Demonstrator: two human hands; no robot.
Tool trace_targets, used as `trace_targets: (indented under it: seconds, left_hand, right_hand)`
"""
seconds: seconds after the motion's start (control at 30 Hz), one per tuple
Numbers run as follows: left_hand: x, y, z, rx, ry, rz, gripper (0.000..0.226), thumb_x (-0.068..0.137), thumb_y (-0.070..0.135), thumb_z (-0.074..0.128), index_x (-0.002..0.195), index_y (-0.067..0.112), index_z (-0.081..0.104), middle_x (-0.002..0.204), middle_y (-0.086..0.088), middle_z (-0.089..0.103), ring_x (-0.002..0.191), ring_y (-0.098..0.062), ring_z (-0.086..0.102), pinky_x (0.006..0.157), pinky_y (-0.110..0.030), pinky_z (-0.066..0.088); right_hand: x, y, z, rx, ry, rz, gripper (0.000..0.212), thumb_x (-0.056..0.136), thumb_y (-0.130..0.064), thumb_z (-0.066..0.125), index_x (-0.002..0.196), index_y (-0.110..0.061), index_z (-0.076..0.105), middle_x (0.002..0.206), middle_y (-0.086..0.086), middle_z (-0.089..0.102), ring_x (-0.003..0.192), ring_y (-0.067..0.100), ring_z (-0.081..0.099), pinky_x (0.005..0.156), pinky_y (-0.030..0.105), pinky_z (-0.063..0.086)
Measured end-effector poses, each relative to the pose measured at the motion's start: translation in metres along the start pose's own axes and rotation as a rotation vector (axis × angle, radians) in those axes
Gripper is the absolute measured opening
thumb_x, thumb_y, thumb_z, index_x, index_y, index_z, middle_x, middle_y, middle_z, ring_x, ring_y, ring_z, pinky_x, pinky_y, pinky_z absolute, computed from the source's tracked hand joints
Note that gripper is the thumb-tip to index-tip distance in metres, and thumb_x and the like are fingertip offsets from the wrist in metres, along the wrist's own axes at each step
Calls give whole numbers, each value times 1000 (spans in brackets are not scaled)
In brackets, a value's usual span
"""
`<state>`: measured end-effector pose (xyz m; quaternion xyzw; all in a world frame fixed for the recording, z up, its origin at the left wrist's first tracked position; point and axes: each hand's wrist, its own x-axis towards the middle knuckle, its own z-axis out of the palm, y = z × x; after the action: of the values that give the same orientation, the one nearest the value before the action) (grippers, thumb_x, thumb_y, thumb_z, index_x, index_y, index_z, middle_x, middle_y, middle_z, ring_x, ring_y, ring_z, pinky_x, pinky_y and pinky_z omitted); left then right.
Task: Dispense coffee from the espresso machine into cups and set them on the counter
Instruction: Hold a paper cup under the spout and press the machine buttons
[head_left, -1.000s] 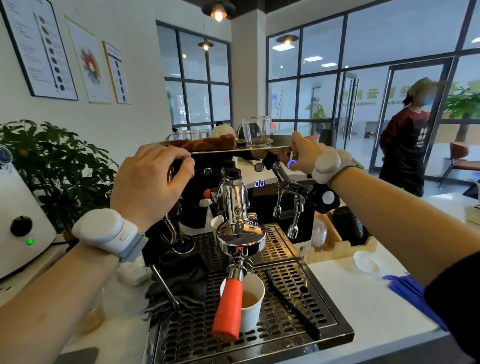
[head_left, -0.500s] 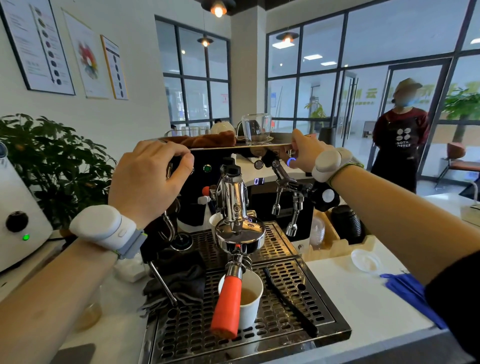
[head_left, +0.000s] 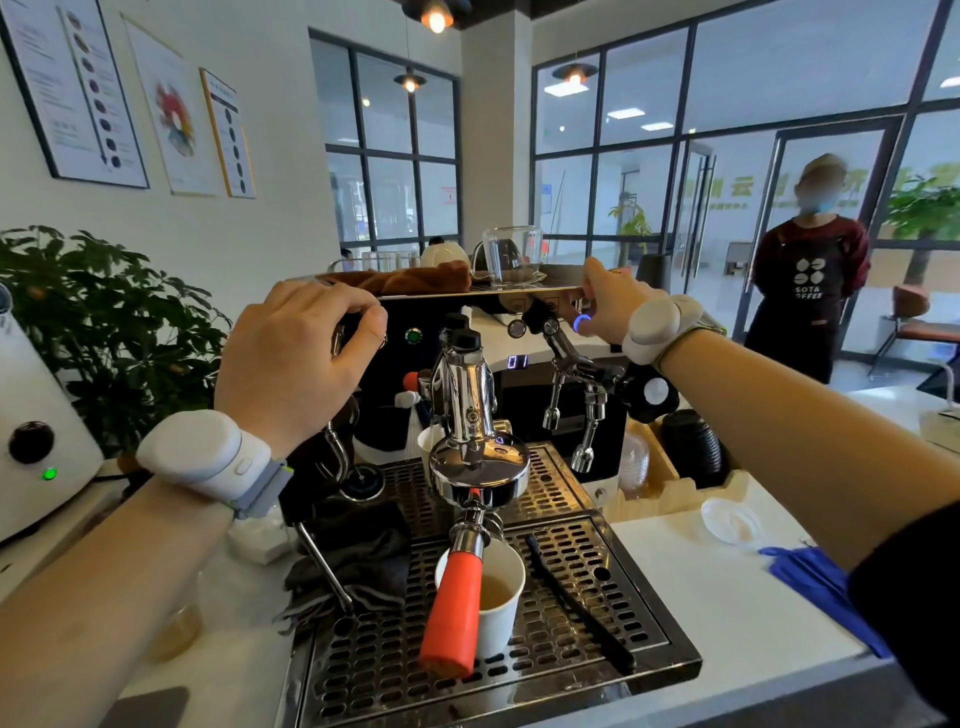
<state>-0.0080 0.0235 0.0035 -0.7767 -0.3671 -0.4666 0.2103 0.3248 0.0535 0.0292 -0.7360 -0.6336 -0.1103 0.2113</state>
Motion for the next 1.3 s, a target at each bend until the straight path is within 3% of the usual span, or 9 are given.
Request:
trace_targets:
  seconds: [0.1,0.2,0.33,0.5,0.6,0.73,0.93,1.13,1.3]
  left_hand:
    - [0,-1,1,3,5,9,33,95,41,43,101,18,66,92,-5,69,97,-28,57,74,-41,45]
    - [0,-1,1,5,13,18,33,95,41,43,100,18,67,91,-5,69,96,-28,58,73,-40,44]
    - [0,0,1,13,9,21,35,95,42,42,100,18,67,91,-4,69,96,-28,58,74,-39,43]
    - [0,1,1,14,-1,30,35,95,41,43,100,17,67,91,-6,69,96,-29,58,74,-42,45]
    - [1,1,0,18,-4,30,34,95,40,43,100,17,67,92,-6,69,97,-29,58,75,-42,46]
    - [1,0,0,33,-6,35,33,95,40,43,100,17,67,91,-5,69,97,-28,59,74,-41,46]
    - [1,1,-2,31,-40,23,35,95,42,42,100,18,67,92,-3,69,96,-27,58,73,-39,44]
    - [4,3,-7,-38,-162,-58,43,92,51,37,109,23,64,104,0,67,104,-23,55,79,-36,42]
    - [12,5,-11,-122,-249,-140,48,90,58,43,124,25,55,119,-2,59,115,-23,50,91,-39,40]
  right_hand:
    - [-1,-1,-2,-1,-6,0,37,85,-22,65,103,-17,32,90,7,51,70,25,48,63,34,35]
    - [-2,-3,-3,-10,-11,7,37,85,-21,64,104,-16,33,82,5,49,59,18,44,52,28,31]
    - [-2,-5,-5,-47,-1,11,38,85,-23,65,98,-17,30,71,-1,38,54,15,38,61,35,35]
    - [-3,-6,-7,-47,-6,-9,39,86,-23,65,100,-16,30,70,-2,37,54,15,37,56,31,32]
    - [-3,-7,-8,-65,-11,-5,39,85,-23,66,98,-16,30,72,0,41,60,21,42,64,36,34]
    - [-4,-9,-10,-84,-18,-9,39,85,-21,66,97,-16,30,72,2,41,70,26,45,63,35,33]
    - [-6,-10,-10,-96,-3,20,39,85,-23,66,96,-17,29,70,-1,35,57,18,38,66,36,35]
    - [-14,-11,-13,102,37,-44,37,82,-40,65,96,-17,38,76,-2,50,65,16,46,51,27,30]
    - [-29,-24,-17,360,56,-118,51,82,-45,64,118,-15,45,95,3,60,87,21,59,73,31,42]
